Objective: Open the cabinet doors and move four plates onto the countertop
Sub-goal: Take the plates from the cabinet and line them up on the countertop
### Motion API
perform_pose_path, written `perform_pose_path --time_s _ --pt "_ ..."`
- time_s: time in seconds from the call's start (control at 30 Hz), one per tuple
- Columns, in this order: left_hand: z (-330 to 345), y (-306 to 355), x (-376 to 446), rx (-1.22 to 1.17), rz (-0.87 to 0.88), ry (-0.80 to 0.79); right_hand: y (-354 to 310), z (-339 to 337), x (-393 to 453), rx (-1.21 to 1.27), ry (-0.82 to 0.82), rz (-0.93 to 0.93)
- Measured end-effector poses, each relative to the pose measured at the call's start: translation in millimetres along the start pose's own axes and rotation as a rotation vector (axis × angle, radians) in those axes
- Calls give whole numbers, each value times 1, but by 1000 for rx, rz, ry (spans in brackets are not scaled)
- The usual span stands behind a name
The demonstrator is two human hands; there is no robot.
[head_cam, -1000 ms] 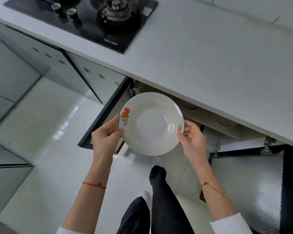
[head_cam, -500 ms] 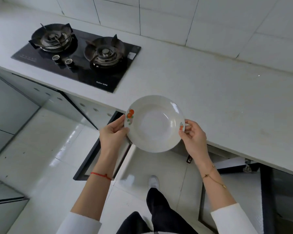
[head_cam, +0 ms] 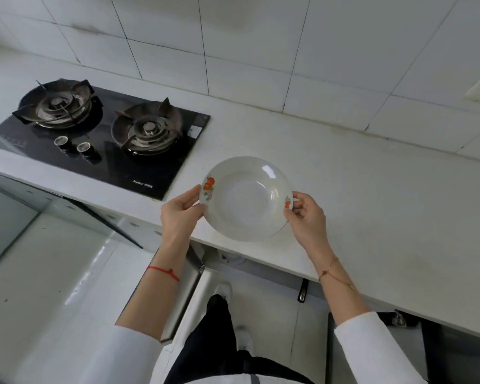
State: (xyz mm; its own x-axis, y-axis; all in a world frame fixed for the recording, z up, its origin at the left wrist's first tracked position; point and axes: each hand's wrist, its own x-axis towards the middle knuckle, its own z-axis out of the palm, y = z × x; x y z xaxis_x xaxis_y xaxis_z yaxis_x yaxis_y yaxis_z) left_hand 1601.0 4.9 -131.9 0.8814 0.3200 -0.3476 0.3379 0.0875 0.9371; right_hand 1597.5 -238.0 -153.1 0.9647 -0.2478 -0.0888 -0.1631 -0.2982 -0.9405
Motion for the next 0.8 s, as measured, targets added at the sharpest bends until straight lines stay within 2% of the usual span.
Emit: perform_pose_path --time_s 0.53,0.8 --pt "69 49 244 44 -59 -93 -19 78 217 -159 161 87" --pt "103 58 344 45 -54 -114 -18 111 311 -184 181 140"
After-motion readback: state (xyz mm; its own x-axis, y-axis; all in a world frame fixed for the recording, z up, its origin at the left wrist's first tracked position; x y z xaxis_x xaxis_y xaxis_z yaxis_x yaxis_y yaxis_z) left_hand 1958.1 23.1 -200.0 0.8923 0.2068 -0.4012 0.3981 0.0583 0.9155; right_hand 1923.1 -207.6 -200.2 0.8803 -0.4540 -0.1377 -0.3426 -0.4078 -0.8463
